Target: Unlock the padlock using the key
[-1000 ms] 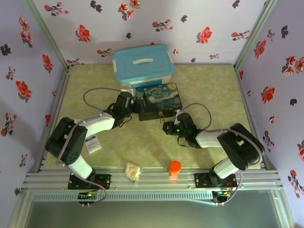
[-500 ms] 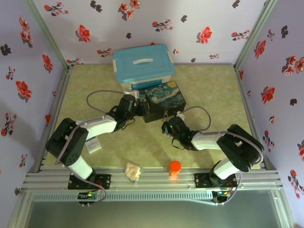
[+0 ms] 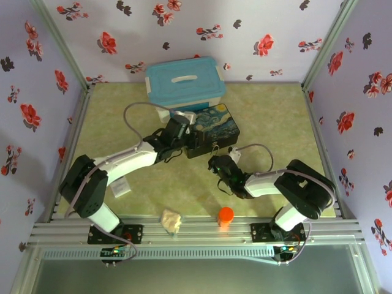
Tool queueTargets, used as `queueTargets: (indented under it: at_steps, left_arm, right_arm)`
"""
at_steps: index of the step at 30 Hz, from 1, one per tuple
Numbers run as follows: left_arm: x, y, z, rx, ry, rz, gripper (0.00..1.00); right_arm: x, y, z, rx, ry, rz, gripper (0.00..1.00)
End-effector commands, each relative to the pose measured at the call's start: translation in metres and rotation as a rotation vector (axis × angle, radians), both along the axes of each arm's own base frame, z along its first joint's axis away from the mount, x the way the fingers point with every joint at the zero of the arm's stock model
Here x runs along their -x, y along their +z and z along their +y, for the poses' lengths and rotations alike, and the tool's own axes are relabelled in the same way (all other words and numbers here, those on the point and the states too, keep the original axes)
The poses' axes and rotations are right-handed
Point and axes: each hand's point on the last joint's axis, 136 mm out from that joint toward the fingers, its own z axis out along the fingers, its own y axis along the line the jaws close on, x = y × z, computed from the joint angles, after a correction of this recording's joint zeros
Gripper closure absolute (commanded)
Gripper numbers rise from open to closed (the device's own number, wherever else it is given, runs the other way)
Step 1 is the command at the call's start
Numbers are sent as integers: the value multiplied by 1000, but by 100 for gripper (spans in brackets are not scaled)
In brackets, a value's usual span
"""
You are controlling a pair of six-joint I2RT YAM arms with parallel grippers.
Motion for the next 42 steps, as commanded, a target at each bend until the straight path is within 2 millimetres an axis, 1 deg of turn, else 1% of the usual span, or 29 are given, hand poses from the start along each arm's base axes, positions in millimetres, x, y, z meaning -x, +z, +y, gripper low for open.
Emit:
queueTargets:
  at_steps: [1,3,5,7,10,13,15,18,23,25,27,29,30,33,37,40,42]
  left_arm:
    - [6,-43,-5,-270,-114,-27,53]
    - [8,-68,-8,-379,-182,-12,52]
    - [8,-86,-4,-451,-207,18,48]
    - [8,-95,3,-500,-193,35,46]
    - [12,-104,10,-569,-200,33,45]
    - [23,-117,18,-650,-229,35,46]
    - [32,-130,24,-681,-253,51,45]
    - [40,-145,33,-711,-271,73,46]
    - [47,-155,41,-719,-277,73,47]
    - [48,-155,44,-731,-280,74,47]
    - [48,-154,48,-748,-275,70,48]
    - [49,-154,50,-748,-279,67,48]
    - [50,-154,51,-747,-276,68,49]
    - [53,-154,54,-754,-281,73,49]
    - [57,-155,57,-758,-287,71,51]
    - [60,-155,60,-767,-292,76,52]
    - [60,-152,61,-762,-289,67,52]
  right_arm:
    - [-12,12,-9,-65,-110,-70,100]
    - [-13,14,-10,-70,-119,-77,100]
    - [-14,14,-10,-72,-125,-85,100]
    - [-17,17,-13,-79,-158,-102,100]
    - [-22,18,-19,-119,-231,-116,100]
    - [-28,19,-24,-172,-314,-158,100]
    - [-32,22,-31,-189,-392,-202,100]
    - [-39,17,-36,-213,-480,-234,100]
    - [-54,21,-28,-306,-513,-355,100]
    - [-57,22,-26,-301,-513,-365,100]
    - [-58,32,-25,-261,-501,-395,100]
    - [-61,41,-29,-235,-507,-417,100]
    - [-62,42,-34,-229,-521,-420,100]
    - [-65,37,-49,-262,-566,-407,100]
    - [-68,48,-53,-227,-554,-432,100]
    - [-75,46,-63,-225,-564,-415,100]
    - [-80,46,-69,-241,-565,-419,100]
